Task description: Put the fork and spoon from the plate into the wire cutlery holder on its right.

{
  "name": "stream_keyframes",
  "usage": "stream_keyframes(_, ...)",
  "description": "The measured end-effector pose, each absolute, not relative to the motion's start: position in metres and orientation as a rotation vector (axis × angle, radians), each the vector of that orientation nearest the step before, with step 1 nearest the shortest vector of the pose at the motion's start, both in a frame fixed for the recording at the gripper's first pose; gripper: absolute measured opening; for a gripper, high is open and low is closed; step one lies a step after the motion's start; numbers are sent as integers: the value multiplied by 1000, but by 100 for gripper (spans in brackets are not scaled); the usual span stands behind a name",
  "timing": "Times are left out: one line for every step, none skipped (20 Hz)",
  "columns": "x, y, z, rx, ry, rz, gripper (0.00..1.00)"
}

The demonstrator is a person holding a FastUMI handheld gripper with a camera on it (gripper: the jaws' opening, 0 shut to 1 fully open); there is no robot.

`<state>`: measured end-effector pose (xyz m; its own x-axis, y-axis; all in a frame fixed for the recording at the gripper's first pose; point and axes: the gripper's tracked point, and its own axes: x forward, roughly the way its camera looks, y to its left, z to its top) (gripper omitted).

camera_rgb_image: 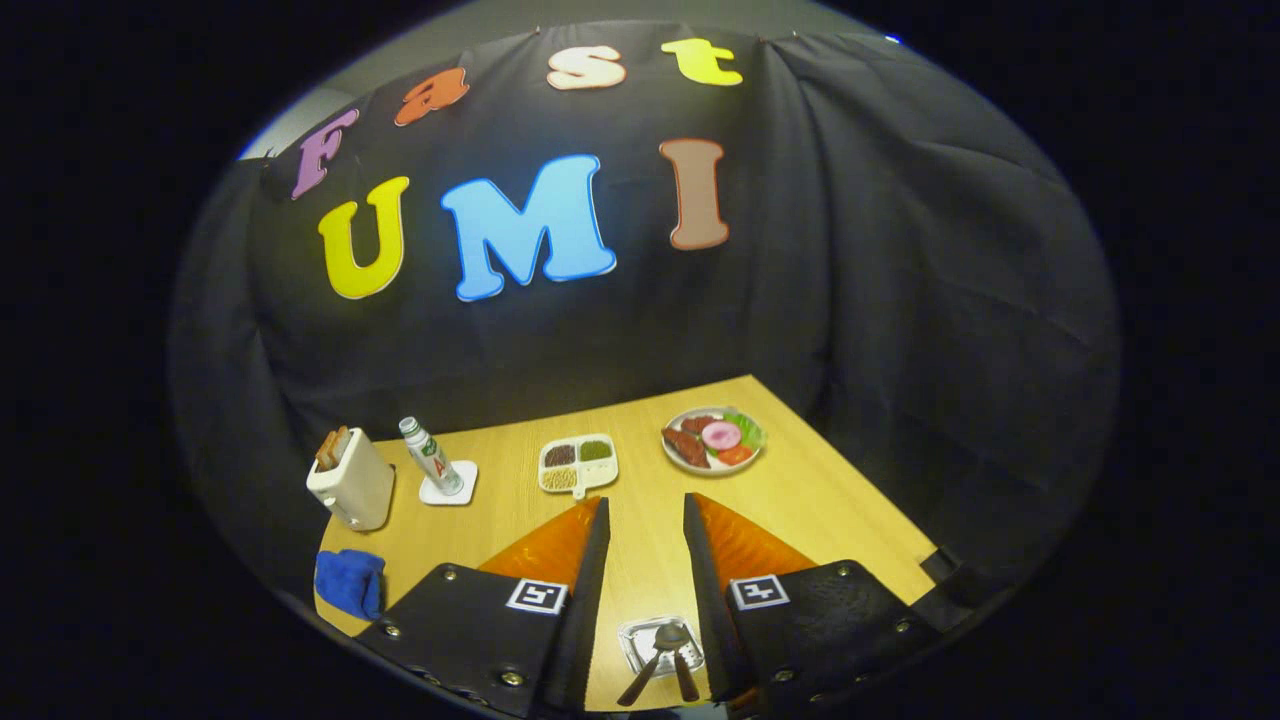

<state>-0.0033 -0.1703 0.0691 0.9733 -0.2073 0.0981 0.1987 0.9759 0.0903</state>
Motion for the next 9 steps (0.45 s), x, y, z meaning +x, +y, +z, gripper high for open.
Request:
stream_keyframes(-7, -170, 81, 63, -148, -217, 45)
stream_keyframes(-12, -170, 94, 46, -189, -229, 45)
stream_keyframes(-19, -174, 105, 31, -231, -244, 45)
stream_keyframes(-25, -177, 115, 13, -271, -264, 45)
stream_keyframes(-30, -177, 123, -2, -305, -276, 45)
stream_keyframes(-35, -175, 127, -13, -327, -289, 47)
stream_keyframes(-38, -175, 129, -21, -344, -298, 47)
stream_keyframes(-39, -174, 131, -28, -355, -300, 48)
stream_keyframes(-40, -174, 130, -33, -361, -303, 51)
